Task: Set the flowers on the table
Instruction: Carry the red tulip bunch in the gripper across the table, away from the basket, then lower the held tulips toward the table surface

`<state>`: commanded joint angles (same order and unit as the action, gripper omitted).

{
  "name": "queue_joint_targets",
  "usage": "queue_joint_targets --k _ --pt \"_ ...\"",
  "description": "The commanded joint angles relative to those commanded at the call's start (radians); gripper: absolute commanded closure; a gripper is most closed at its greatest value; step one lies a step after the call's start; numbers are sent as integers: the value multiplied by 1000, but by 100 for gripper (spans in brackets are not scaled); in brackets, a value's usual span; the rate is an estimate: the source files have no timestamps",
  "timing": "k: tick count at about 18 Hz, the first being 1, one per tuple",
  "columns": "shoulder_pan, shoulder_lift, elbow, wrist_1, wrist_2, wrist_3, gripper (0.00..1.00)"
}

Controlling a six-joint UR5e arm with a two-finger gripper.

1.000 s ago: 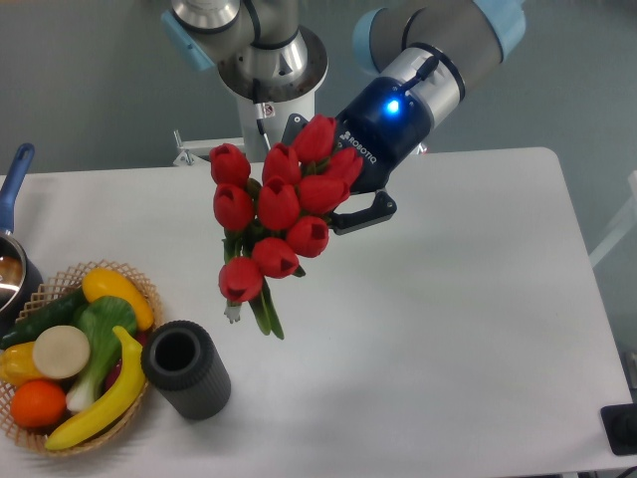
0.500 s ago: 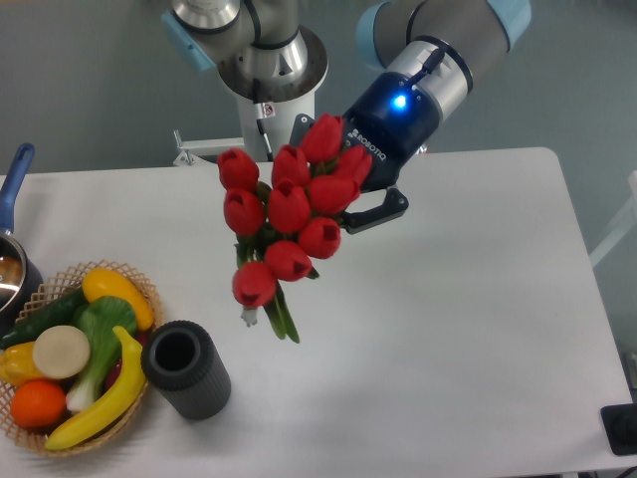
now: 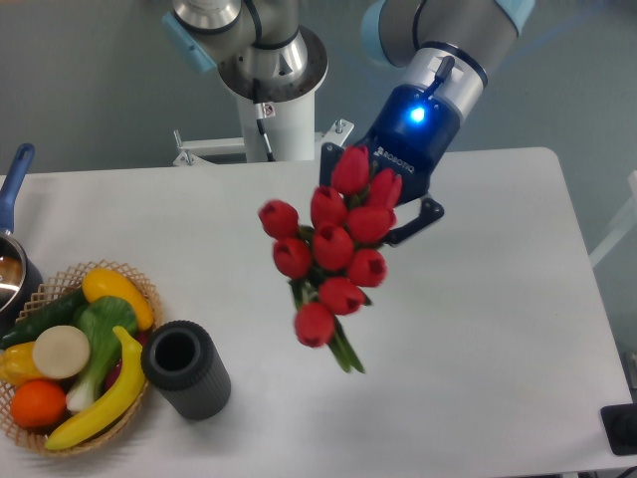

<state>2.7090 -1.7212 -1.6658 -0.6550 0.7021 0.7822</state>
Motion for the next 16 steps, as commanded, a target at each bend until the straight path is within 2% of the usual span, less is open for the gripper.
queue_joint_targets --k 4,9,16 --pt "-3 14 -26 0 132 63 66" --pt "-3 22 -104 0 313 219 66" --pt "-8 -21 -112 -5 594 278 66"
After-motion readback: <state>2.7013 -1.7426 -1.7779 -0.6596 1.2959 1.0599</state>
